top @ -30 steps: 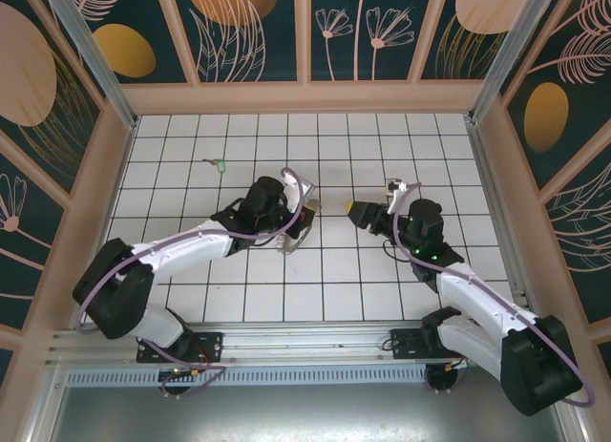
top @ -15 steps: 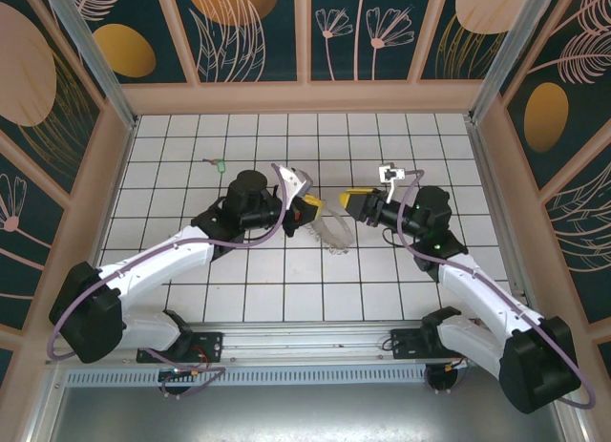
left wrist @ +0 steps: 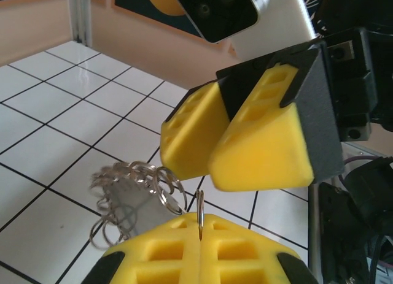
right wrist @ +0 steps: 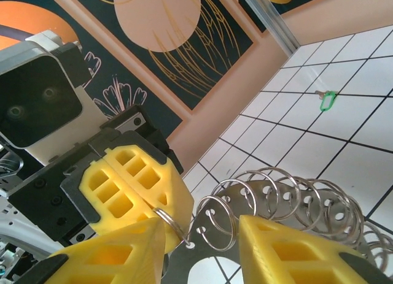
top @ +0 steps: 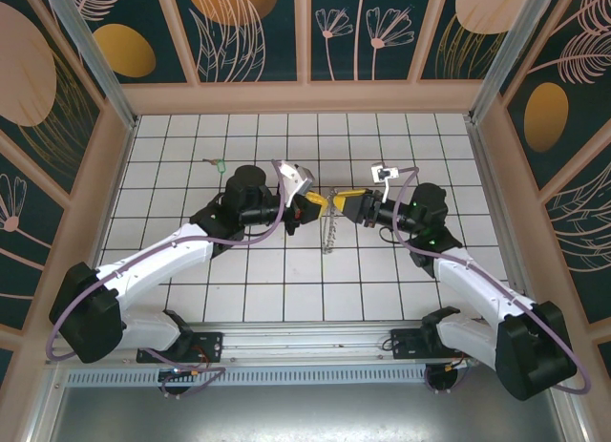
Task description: Put the keys on the keyring
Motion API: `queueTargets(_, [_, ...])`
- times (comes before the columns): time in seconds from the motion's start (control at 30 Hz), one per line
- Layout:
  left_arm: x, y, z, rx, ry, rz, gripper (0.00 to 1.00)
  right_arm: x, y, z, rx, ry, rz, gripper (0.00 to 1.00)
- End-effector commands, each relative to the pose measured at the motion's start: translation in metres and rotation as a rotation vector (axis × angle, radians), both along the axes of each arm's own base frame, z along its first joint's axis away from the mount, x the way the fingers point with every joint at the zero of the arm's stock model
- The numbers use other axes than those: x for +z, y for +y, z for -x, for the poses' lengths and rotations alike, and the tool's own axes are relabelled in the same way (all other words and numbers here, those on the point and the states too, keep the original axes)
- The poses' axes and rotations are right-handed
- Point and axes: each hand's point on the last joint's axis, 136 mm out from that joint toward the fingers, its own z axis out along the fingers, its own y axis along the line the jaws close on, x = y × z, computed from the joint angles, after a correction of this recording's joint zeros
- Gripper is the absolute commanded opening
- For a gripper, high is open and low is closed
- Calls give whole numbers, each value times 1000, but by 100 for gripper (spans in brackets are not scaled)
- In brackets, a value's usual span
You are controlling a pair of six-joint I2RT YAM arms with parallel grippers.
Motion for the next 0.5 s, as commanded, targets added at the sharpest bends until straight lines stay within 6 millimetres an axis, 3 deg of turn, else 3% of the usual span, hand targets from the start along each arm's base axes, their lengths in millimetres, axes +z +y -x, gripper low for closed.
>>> queueTargets(0.0, [29,-9,3,-50,-64,76,0,25,1,5,37,-87,-39,37])
queueTargets(0.3, [28,-12,3,-65,-52,83,0,31,-1,9,38,-102,-46,32])
queueTargets(0.33, [40,-13,2,-65,-70,101,0,32,-1,10,40,-102,-48,31])
queueTargets(0.47, [41,-14,3,-75,-70,105,0,32,1,13,55,-105,-52,30])
